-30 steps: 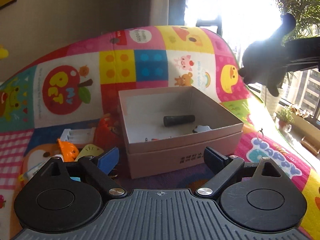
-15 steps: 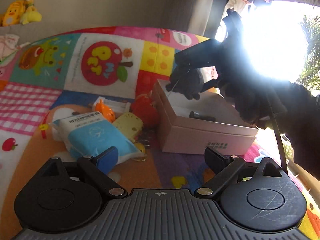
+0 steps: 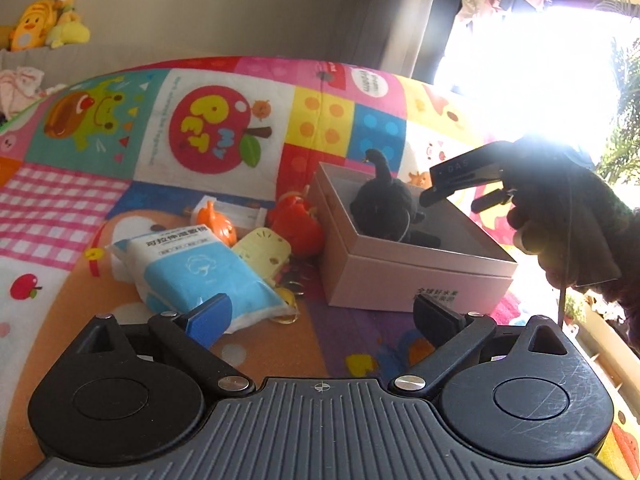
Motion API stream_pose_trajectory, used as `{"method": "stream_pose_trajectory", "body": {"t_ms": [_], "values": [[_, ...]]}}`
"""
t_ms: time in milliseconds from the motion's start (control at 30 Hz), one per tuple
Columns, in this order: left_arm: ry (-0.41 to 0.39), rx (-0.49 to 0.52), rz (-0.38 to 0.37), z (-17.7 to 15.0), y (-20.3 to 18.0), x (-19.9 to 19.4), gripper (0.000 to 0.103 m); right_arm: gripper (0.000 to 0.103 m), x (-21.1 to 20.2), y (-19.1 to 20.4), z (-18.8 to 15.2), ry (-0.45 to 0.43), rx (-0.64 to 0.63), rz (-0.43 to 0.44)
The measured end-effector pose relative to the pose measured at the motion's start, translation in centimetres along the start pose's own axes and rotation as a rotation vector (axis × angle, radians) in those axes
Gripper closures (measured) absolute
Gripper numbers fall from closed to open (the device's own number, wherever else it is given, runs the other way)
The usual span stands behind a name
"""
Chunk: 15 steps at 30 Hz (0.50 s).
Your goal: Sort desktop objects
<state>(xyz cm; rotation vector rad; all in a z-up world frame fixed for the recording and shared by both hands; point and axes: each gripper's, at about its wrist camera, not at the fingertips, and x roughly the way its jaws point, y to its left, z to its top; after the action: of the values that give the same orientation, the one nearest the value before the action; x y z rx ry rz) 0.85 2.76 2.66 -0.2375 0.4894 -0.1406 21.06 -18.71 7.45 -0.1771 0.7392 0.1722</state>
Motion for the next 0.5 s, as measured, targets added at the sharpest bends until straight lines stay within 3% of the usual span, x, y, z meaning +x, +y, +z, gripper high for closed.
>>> {"method": "stream_pose_trajectory", "body": {"t_ms": [100,233,500], "values": [[0.0,0.01,0.01,-0.1,-0.4,0.1,0.003,0.02,-1.1,1.1,0.4,-0.039,-0.03,0.061],[-0.005,0.019,0.013,-0.2,-0.6,0.2,0.003,0.03,-0.5,3.1,2.2,-0.018,0.018,0.154],[0.0,-0.028,0.011,-0.1,0.5,0.3,0.003,0.025,4.5,6.4,1.8,0.165,0.032,0.24]]}}
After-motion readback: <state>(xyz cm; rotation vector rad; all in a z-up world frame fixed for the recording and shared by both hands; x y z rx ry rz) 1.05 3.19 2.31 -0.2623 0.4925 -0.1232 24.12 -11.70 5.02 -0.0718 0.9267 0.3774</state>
